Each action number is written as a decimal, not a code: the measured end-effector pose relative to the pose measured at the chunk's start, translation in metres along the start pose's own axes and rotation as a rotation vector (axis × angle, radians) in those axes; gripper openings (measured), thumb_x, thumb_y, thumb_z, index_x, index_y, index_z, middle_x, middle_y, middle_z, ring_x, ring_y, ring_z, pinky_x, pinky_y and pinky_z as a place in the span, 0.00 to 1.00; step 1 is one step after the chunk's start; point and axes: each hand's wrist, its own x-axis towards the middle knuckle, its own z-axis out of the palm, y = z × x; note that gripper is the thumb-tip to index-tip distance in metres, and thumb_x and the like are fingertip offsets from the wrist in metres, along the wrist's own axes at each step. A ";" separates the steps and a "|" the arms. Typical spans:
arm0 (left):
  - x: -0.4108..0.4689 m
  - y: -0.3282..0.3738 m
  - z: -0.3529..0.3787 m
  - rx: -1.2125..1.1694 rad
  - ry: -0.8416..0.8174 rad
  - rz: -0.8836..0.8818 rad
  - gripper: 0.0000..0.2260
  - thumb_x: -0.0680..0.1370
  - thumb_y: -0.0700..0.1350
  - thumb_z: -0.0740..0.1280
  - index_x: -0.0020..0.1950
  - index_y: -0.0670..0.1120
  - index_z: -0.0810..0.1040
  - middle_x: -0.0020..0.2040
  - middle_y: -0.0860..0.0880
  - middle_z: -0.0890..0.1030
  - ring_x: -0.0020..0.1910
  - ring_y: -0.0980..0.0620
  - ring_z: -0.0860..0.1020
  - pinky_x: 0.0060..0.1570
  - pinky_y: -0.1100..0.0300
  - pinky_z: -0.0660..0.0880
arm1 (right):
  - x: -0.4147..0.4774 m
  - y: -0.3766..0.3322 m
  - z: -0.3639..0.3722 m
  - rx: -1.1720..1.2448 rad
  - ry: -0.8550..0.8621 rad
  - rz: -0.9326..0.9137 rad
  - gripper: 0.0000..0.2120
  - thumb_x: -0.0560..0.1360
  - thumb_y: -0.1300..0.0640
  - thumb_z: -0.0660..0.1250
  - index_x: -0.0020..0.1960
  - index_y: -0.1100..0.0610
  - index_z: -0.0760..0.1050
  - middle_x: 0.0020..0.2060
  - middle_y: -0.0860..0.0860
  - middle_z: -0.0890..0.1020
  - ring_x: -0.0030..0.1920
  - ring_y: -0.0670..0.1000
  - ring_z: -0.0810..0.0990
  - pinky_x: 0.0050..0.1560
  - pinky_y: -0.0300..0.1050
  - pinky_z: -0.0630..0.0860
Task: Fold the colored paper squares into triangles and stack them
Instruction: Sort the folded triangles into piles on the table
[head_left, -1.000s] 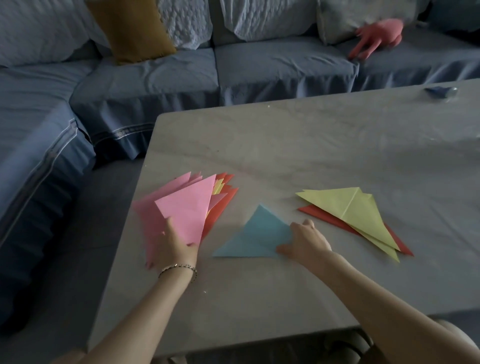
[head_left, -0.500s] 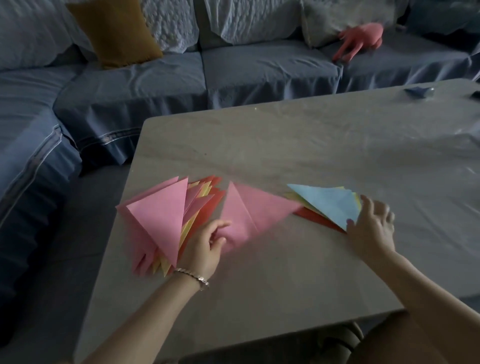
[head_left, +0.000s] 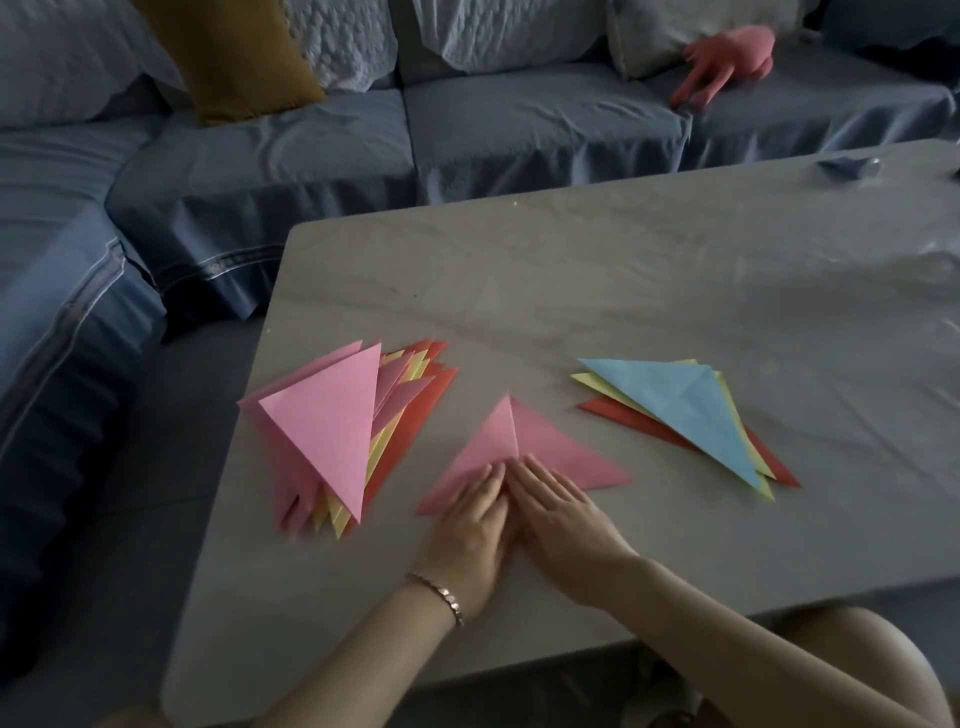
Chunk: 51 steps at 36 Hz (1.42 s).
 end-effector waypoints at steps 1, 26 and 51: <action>-0.001 -0.002 0.005 0.021 -0.105 -0.031 0.27 0.81 0.51 0.40 0.66 0.39 0.72 0.68 0.44 0.70 0.67 0.47 0.69 0.67 0.55 0.63 | 0.001 0.000 0.006 -0.030 0.002 0.003 0.26 0.74 0.50 0.49 0.67 0.58 0.69 0.66 0.52 0.72 0.68 0.48 0.62 0.65 0.48 0.66; -0.044 -0.018 -0.009 0.035 -0.247 -0.322 0.44 0.59 0.71 0.21 0.70 0.48 0.30 0.70 0.51 0.29 0.69 0.54 0.30 0.67 0.58 0.32 | -0.038 0.048 -0.027 -0.038 0.164 0.338 0.18 0.80 0.52 0.52 0.60 0.57 0.76 0.61 0.51 0.77 0.67 0.53 0.70 0.71 0.47 0.58; -0.006 -0.070 -0.053 -0.406 0.502 -0.934 0.23 0.74 0.35 0.61 0.68 0.44 0.64 0.59 0.41 0.76 0.55 0.39 0.74 0.52 0.49 0.71 | -0.002 0.066 -0.055 0.793 0.410 0.532 0.10 0.68 0.61 0.73 0.38 0.52 0.73 0.31 0.49 0.79 0.32 0.51 0.76 0.33 0.36 0.71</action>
